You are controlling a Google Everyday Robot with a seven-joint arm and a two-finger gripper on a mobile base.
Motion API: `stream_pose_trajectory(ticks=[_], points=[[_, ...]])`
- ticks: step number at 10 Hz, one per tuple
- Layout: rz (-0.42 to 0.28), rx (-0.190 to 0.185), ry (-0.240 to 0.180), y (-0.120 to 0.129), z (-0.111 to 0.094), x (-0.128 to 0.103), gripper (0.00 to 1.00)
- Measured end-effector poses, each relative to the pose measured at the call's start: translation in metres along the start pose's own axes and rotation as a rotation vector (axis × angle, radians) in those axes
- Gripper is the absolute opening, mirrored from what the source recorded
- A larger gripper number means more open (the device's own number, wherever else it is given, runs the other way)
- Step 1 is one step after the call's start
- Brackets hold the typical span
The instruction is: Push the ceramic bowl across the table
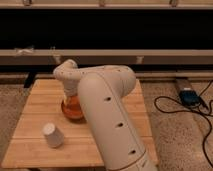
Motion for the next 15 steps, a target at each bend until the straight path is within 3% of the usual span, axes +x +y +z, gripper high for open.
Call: stream_pose_trajectory(ticks=[6, 15], points=[[-0.109, -0.043, 0.008, 0.056, 0.01, -0.025, 0.8], [-0.239, -0.094, -0.008, 0.11, 0.005, -0.052, 0.8]])
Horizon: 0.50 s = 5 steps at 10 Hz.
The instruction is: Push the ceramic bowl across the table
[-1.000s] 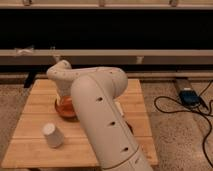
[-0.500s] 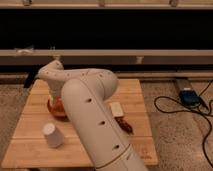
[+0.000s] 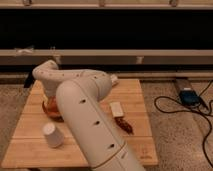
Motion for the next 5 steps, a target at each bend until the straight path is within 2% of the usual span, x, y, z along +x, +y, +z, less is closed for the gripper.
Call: stream_pose_trajectory(ticks=[3, 5], points=[[-0.028, -0.024, -0.022, 0.007, -0.007, -0.004, 0.8], [-0.032, -0.04, -0.035, -0.002, -0.025, 0.006, 0.8]])
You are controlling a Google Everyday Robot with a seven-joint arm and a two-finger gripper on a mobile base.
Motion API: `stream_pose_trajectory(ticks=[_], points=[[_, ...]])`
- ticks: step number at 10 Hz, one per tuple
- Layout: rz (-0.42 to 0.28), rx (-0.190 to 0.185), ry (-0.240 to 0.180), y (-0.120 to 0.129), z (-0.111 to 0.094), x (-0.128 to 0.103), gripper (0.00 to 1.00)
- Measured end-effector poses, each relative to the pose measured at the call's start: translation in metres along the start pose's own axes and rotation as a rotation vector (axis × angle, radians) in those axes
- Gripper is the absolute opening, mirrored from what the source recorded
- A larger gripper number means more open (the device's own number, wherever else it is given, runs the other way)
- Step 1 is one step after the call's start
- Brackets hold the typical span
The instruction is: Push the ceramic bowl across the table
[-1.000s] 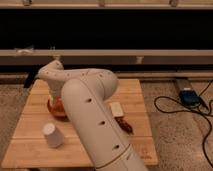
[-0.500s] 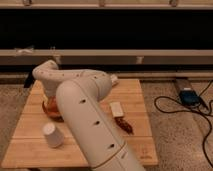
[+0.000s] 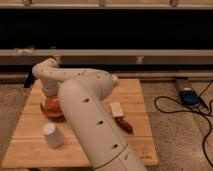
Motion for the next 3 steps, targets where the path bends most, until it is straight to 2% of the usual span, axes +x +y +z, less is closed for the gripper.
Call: stream_pose_trajectory(ticks=[3], points=[[0.015, 0.012, -0.008, -0.015, -0.017, 0.018, 0.8]])
